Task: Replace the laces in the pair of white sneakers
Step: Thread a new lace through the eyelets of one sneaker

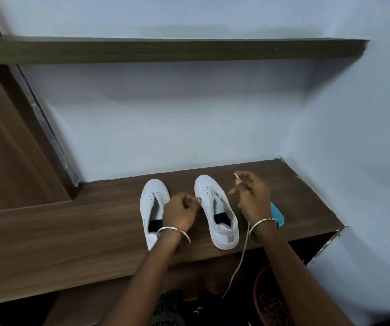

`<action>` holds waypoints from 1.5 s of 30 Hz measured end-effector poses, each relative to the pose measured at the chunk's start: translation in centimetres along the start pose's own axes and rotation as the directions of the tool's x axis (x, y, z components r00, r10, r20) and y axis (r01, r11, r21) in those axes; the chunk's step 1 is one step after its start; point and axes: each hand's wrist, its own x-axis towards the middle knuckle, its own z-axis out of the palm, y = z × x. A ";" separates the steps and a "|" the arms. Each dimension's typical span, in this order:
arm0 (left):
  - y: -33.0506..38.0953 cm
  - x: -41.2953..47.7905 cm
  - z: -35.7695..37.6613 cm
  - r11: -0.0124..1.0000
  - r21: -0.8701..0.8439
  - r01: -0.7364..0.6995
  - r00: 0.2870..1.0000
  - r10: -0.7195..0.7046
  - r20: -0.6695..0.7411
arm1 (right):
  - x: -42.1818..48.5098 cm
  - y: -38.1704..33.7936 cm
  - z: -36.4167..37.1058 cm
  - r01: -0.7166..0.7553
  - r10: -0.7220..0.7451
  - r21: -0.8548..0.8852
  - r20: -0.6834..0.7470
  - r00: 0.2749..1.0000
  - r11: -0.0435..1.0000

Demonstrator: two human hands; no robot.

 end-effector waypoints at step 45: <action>-4.0 6.2 4.3 0.916 0.391 0.087 0.996 -0.081 -0.033 | 2.3 9.0 9.6 -0.257 0.268 -0.095 0.127 0.955 0.962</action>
